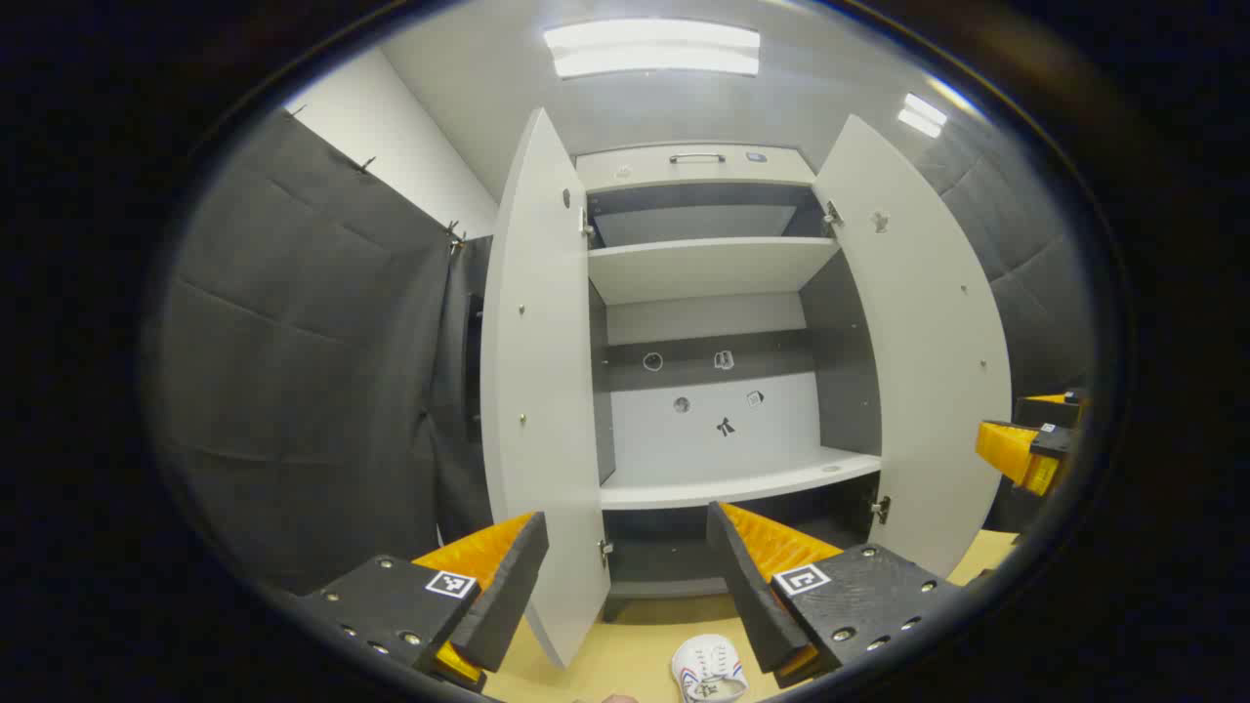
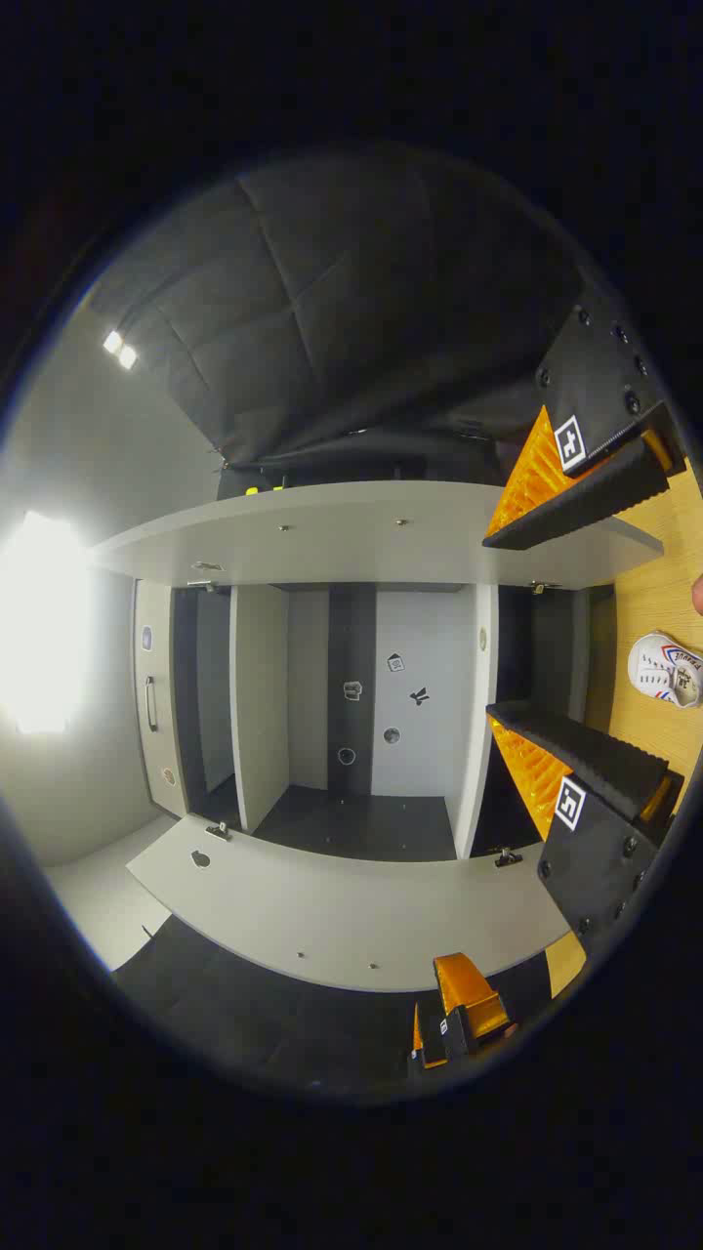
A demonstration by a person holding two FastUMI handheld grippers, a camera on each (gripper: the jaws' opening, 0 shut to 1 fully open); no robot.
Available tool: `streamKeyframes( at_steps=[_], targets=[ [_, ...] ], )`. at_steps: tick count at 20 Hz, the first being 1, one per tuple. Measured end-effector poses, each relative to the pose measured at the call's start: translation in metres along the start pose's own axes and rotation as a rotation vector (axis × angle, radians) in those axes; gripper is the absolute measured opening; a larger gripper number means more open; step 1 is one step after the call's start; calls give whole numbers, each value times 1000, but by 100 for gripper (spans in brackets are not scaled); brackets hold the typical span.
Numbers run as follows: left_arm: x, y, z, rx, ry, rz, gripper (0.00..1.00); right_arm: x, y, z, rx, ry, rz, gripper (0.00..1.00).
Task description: Grab one shoe with the right hand and put it into the shoe cabinet, grab the other shoe with the left hand and put it into the shoe cabinet; then close the right door with the right hand and the left door with the left hand.
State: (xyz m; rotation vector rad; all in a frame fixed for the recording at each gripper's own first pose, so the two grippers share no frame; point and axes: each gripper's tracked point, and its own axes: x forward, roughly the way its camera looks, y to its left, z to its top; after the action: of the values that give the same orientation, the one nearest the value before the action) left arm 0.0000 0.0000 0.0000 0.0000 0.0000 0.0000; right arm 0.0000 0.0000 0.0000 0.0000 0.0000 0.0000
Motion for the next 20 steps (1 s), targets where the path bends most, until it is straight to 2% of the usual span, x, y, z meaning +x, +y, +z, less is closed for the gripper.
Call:
streamKeyframes(
  at_steps=[14, 20],
  targets=[
    [5, 6, 1, 9, 4, 22, 94, 13, 5, -5, 6, 25, 21, 98],
    [0, 16, 1, 16, 1, 51, 94, 27, 22, -31, -34, 118, 84, 98]
  ],
)
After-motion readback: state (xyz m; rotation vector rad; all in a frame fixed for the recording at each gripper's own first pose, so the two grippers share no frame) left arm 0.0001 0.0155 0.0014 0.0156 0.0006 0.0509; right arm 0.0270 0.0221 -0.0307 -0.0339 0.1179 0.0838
